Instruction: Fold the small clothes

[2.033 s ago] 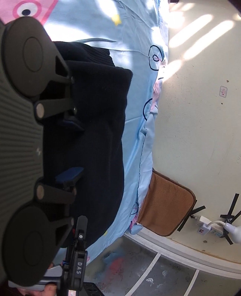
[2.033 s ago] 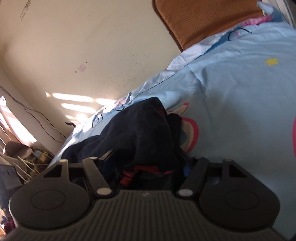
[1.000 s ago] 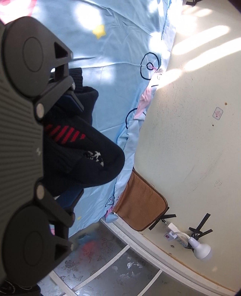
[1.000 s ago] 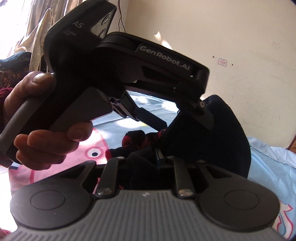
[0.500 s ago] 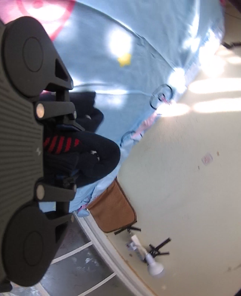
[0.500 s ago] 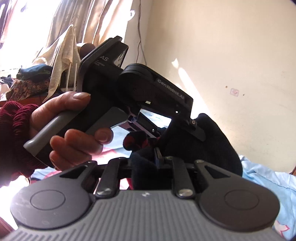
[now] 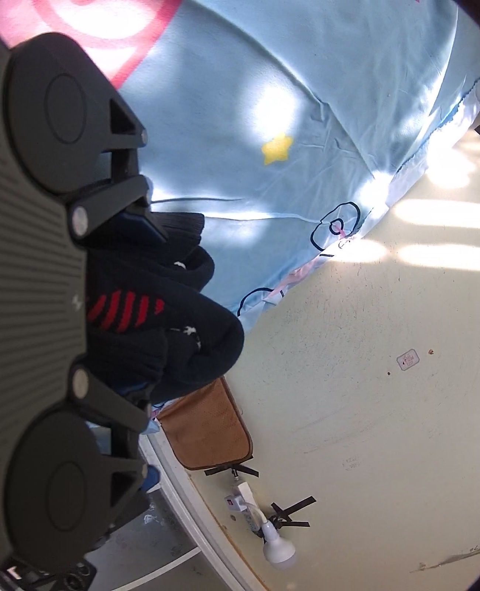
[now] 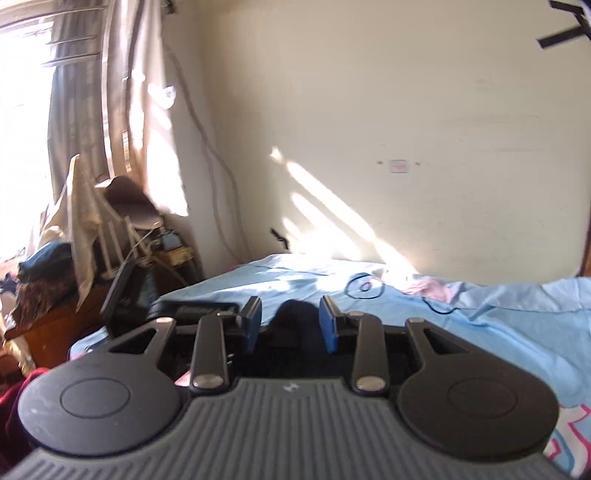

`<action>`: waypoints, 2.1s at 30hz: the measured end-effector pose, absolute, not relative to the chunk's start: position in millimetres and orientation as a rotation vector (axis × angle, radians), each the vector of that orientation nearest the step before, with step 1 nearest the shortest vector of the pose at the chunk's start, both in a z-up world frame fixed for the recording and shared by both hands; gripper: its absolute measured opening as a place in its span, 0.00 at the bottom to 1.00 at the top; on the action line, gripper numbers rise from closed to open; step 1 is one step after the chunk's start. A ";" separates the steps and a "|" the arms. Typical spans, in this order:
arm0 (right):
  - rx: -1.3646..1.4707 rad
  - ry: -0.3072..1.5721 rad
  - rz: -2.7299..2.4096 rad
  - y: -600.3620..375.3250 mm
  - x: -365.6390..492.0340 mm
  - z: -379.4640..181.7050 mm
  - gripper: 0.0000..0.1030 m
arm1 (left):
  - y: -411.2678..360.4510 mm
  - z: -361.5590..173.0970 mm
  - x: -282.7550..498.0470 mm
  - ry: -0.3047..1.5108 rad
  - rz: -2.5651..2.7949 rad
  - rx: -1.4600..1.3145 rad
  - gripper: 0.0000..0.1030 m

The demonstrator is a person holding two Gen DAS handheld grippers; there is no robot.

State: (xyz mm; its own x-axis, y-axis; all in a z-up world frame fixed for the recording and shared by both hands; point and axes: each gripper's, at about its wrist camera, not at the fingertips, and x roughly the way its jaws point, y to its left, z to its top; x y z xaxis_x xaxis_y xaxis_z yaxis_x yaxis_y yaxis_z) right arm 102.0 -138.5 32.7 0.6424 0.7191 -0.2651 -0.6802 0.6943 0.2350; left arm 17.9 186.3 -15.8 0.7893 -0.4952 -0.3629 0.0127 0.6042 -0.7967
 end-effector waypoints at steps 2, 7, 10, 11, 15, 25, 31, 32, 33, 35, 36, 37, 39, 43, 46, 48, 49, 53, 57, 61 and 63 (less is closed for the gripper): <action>0.179 0.431 0.797 -127.4 125.7 24.9 0.36 | 185.3 -13.6 15.9 0.600 -0.309 -0.860 0.67; 0.178 0.602 0.808 -71.3 165.5 -18.7 0.37 | 190.6 -14.3 11.5 0.586 -0.227 -0.817 0.67; 0.119 0.604 0.790 -50.1 163.7 -13.3 0.38 | 200.9 -19.8 13.2 0.588 -0.226 -0.857 0.68; 0.071 0.585 0.783 -47.0 159.0 -11.3 0.38 | 201.4 -20.3 13.6 0.586 -0.225 -0.857 0.69; 0.033 0.554 0.776 -49.6 157.7 -14.2 0.39 | 200.4 -17.7 11.4 0.575 -0.218 -0.844 0.69; -0.055 0.484 0.746 -43.5 145.2 -13.8 0.41 | 206.4 25.3 15.3 0.494 -0.230 -0.858 0.68; -0.048 0.466 0.735 -59.3 128.1 -6.6 0.46 | 188.5 7.7 39.5 0.582 -0.227 -0.847 0.70; -0.074 0.452 0.732 -59.3 121.3 -6.3 0.48 | 192.0 -1.3 40.7 0.577 -0.238 -0.879 0.72; -0.107 0.432 0.728 -57.4 113.7 -7.0 0.51 | 194.2 -6.6 41.4 0.571 -0.250 -0.903 0.74; -0.198 0.381 0.712 -48.3 100.7 -11.5 0.52 | 196.4 -12.8 41.9 0.566 -0.251 -0.917 0.78; -0.237 0.361 0.702 -43.5 97.5 -14.0 0.52 | 196.9 -14.5 41.8 0.562 -0.244 -0.909 0.80; -0.259 0.351 0.697 -39.0 97.0 -16.4 0.53 | 197.5 -15.9 41.3 0.559 -0.234 -0.902 0.82; -0.259 0.358 0.701 -34.8 101.9 -18.9 0.53 | 200.9 -19.2 40.9 0.556 -0.218 -0.895 0.82; -0.263 0.360 0.706 -25.8 117.4 -26.6 0.58 | 202.2 -24.3 41.8 0.530 -0.186 -0.864 0.82; -0.257 0.359 0.705 -22.4 124.7 -30.2 0.60 | 200.2 -23.4 41.2 0.513 -0.165 -0.824 0.82; -0.268 0.353 0.696 -21.3 120.0 -30.0 0.60 | 201.3 -23.6 40.1 0.506 -0.176 -0.824 0.82; -0.272 0.349 0.693 -21.5 118.2 -29.6 0.60 | 201.2 -23.7 39.4 0.501 -0.180 -0.824 0.83; -0.196 0.332 0.726 -43.9 106.7 -18.4 0.59 | 201.8 -21.9 34.3 0.481 -0.181 -0.822 0.85; -0.047 0.268 0.680 -82.9 103.1 5.3 0.58 | 202.8 -21.6 33.5 0.478 -0.185 -0.827 0.86; 0.089 0.346 0.630 -108.2 129.1 15.8 0.49 | 203.0 -21.7 33.5 0.478 -0.183 -0.826 0.87; 0.168 0.434 0.637 -111.2 147.5 9.9 0.38 | 203.0 -21.9 33.4 0.478 -0.181 -0.826 0.88</action>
